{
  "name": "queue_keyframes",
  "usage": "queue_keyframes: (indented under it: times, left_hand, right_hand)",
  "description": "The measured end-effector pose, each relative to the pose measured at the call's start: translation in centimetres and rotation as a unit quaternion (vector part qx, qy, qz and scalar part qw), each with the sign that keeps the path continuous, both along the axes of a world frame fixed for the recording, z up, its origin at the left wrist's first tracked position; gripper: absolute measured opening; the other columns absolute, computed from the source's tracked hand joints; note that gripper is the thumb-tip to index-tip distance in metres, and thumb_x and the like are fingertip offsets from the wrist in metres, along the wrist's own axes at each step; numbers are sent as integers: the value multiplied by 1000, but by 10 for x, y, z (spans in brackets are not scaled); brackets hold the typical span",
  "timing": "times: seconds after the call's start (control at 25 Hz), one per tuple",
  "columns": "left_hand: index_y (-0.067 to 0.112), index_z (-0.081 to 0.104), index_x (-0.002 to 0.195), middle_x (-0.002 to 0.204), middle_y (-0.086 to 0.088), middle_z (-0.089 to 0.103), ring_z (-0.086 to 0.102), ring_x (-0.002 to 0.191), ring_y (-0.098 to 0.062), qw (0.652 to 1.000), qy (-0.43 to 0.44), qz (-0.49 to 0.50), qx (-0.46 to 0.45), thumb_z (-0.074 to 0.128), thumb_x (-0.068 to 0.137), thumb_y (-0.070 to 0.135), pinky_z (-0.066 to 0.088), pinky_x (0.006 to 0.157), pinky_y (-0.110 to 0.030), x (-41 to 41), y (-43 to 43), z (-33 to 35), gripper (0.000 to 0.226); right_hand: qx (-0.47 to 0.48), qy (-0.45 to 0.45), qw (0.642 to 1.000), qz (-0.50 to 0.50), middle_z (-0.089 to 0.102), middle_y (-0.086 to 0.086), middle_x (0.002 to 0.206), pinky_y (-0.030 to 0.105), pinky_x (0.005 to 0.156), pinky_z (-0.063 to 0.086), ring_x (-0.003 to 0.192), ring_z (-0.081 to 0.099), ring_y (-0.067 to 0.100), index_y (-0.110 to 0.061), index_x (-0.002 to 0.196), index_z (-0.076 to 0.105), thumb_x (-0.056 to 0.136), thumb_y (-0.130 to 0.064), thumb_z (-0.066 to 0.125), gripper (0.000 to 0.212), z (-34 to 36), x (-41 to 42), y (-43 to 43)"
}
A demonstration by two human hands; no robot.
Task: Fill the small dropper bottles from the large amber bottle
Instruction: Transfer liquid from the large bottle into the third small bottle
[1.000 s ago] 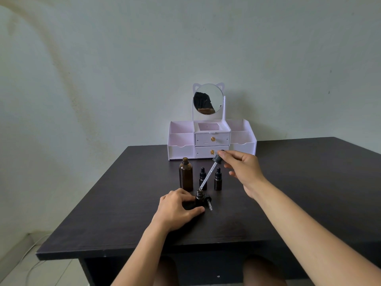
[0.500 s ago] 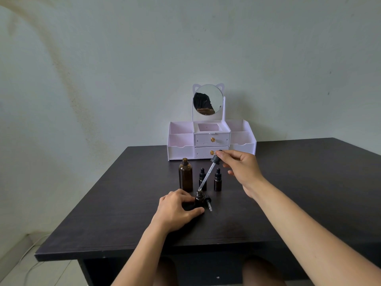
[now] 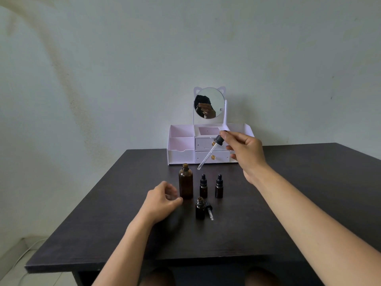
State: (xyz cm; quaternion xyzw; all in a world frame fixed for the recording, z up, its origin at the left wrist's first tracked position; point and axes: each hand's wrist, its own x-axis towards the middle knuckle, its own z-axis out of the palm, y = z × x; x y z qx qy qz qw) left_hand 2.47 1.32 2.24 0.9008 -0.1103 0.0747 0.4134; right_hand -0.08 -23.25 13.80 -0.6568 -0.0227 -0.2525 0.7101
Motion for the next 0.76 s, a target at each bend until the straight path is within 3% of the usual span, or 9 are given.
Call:
queue_keyframes:
  times: [0.08,0.2,0.28,0.44,0.6,0.76]
  left_hand:
    - [25,57,111,103,10,65,63,97,-8,1000,6,3,-28,85,73,39,51,84,-23,11,-2,-3,50]
    - [37,55,125,110,17,63,61,106,-6,1000,15,-21,12,82,64,60,50,96,-33,28,-9,-10,71]
    - [40,62,116,105,21,64,62,104,-3,998,-7,-11,66,75,64,69,50,97,-38,35,-11,-15,60]
    - [37,66,108,103,18,64,61,100,-6,993,-44,1,110,71,71,69,50,91,-39,36,-13,-19,50]
    - [36,63,108,103,18,61,60,101,-7,990,-55,2,129,68,74,69,49,90,-40,36,-13,-19,48]
    - [36,62,110,101,19,58,59,100,-8,989,-58,1,134,66,75,70,49,91,-42,36,-12,-20,49]
  right_hand:
    - [-5,-27,1000,-6,72,-16,73,14,62,49,72,60,7,-32,86,76,87,-30,77,2,8,11,8]
    - [-28,-44,999,-5,74,-13,78,19,65,51,73,63,4,-34,86,76,87,-31,77,3,13,30,21]
    - [-45,-51,998,0,74,-14,79,18,71,50,68,63,-5,-28,91,78,87,-29,77,4,12,40,28]
    - [-93,-55,994,4,73,-14,81,7,67,46,65,61,-12,-18,99,78,90,-24,75,11,6,50,34]
    - [-128,-65,990,13,74,-16,87,6,71,49,69,63,-12,-26,94,77,90,-24,75,5,4,52,37]
    - [-180,-57,981,33,73,-21,82,7,65,46,74,65,-9,-29,90,78,89,-26,75,4,-1,54,43]
